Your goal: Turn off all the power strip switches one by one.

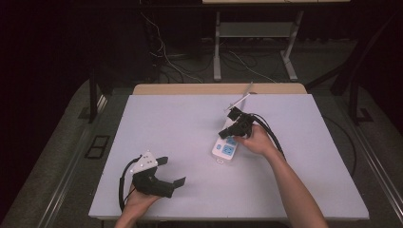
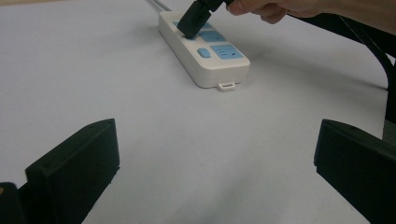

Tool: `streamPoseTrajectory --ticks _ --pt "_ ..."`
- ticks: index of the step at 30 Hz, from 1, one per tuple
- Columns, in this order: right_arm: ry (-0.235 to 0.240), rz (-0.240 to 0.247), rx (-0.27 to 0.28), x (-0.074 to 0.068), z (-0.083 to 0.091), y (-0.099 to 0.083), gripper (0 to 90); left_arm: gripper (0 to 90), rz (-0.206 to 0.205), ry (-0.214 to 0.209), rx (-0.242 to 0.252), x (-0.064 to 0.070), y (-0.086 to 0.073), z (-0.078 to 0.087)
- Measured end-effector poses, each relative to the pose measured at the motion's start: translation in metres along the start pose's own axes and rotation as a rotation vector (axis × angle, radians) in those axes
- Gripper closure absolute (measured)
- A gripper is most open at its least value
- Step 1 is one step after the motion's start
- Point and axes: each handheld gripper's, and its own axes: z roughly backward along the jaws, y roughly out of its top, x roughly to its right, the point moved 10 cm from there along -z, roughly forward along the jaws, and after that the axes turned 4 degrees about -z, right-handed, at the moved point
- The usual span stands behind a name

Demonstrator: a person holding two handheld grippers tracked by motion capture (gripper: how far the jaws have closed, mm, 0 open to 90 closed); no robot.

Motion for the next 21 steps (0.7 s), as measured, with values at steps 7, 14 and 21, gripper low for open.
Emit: streamPoseTrajectory --ticks 7,14,21 --pt "-0.001 0.001 0.031 0.0002 0.0001 -0.0014 90.0 0.0 0.000 -0.003 -0.003 -0.0004 -0.0006 -0.0016" --pt "-0.005 0.007 0.046 0.0003 0.0000 -0.0021 90.0 0.0 -0.003 -0.004 -0.008 0.0007 -0.0011 -0.0023" --pt "0.013 -0.007 0.070 0.0012 -0.0001 -0.0033 90.0 0.0 -0.003 -0.005 -0.008 0.0011 -0.0013 -0.0027"
